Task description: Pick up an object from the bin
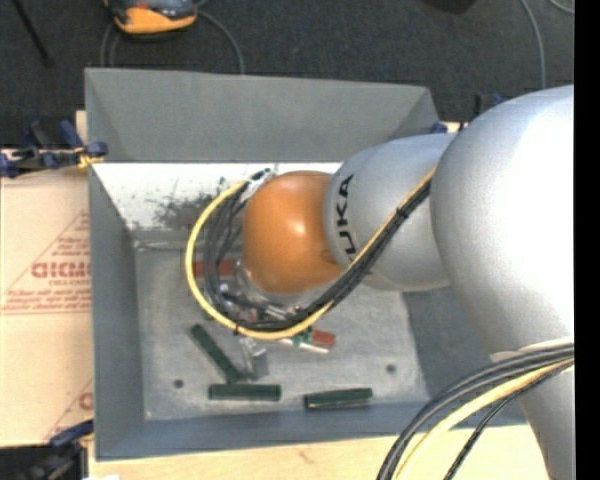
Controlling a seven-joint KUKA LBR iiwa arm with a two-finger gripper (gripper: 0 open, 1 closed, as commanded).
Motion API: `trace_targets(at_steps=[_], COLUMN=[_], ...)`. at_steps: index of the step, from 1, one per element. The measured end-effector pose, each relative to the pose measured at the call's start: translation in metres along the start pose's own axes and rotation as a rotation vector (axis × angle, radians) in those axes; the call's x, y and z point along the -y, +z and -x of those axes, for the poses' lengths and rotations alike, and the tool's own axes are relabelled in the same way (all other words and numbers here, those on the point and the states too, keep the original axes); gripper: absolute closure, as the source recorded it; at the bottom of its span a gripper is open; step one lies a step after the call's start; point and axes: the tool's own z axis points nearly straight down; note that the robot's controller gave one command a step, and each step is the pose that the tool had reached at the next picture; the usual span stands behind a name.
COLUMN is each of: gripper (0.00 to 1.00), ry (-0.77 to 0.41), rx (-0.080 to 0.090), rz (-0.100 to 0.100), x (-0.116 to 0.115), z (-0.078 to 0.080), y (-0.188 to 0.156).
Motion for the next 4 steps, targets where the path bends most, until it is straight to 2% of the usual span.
trace_targets(at_steps=[1, 2, 3, 4], gripper=[1.0, 1.0, 1.0, 0.0], ry=[0.067, 0.069, 0.087, 0.089], rx=[0.001, 0.001, 0.001, 0.0], rz=[0.001, 0.001, 0.0, 0.0], x=[-0.009, -0.009, -0.024, -0.024], z=[0.014, 0.014, 0.01, 0.01], y=[0.0, 0.0, -0.142, -0.142])
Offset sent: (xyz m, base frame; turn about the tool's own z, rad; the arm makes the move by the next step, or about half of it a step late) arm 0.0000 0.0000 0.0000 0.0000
